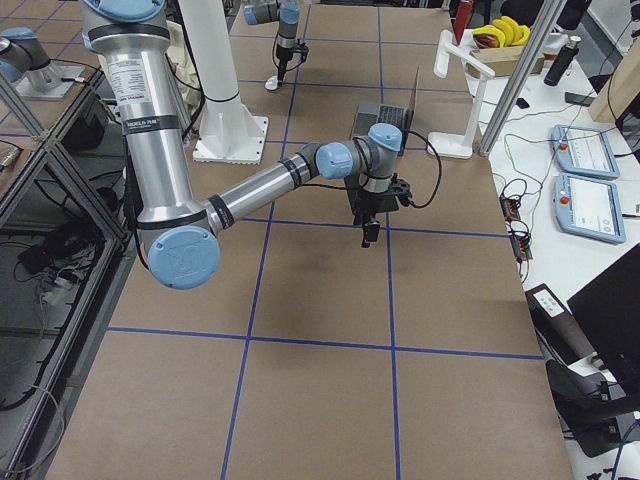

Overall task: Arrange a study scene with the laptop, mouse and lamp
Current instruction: 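Grasp the white mouse with the left gripper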

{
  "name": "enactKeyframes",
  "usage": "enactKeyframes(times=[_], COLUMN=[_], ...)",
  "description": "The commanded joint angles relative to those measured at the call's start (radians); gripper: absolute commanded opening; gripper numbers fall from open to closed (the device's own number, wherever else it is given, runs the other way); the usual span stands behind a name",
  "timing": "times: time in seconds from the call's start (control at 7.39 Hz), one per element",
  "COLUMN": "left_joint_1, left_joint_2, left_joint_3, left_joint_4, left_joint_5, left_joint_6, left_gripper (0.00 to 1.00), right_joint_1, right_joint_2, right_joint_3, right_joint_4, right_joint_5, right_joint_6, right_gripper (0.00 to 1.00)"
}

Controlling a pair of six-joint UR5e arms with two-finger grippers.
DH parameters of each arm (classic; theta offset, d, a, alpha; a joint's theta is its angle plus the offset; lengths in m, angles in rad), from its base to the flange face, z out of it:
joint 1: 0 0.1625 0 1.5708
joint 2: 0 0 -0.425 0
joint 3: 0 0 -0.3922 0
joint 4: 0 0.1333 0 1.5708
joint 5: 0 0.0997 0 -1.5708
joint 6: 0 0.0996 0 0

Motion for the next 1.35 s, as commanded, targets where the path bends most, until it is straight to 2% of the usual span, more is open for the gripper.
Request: enactKeyframes(times=[0.0,0.41,0.68,0.95,1.22], left_joint_1=[0.035,0.065,0.033,-0.018,0.038], left_joint_2=[0.019,0.010,0.019,0.035,0.062], left_joint_3=[-0.024,-0.065,-0.067,-0.068,-0.064], left_joint_4=[0.011,0.013,0.013,0.013,0.063], left_joint_5=[-0.002,0.031,0.066,0.083,0.132], left_joint_6=[-0.146,-0.536,-0.688,-0.868,-0.957], left_gripper=[1.00,1.00,1.00,1.00,1.00], right_joint_1=[0.006,0.015,0.026,0.029,0.029], right_joint_2=[-0.001,0.002,0.005,-0.001,0.004], right_joint_3=[0.003,-0.001,0.009,0.062,0.075], right_joint_4=[-0.001,-0.001,-0.001,-0.036,-0.042], right_joint_5=[0.000,-0.006,0.002,0.003,0.006], right_joint_6=[0.000,-0.001,-0.001,0.000,0.000], right_gripper=[1.00,1.00,1.00,1.00,1.00])
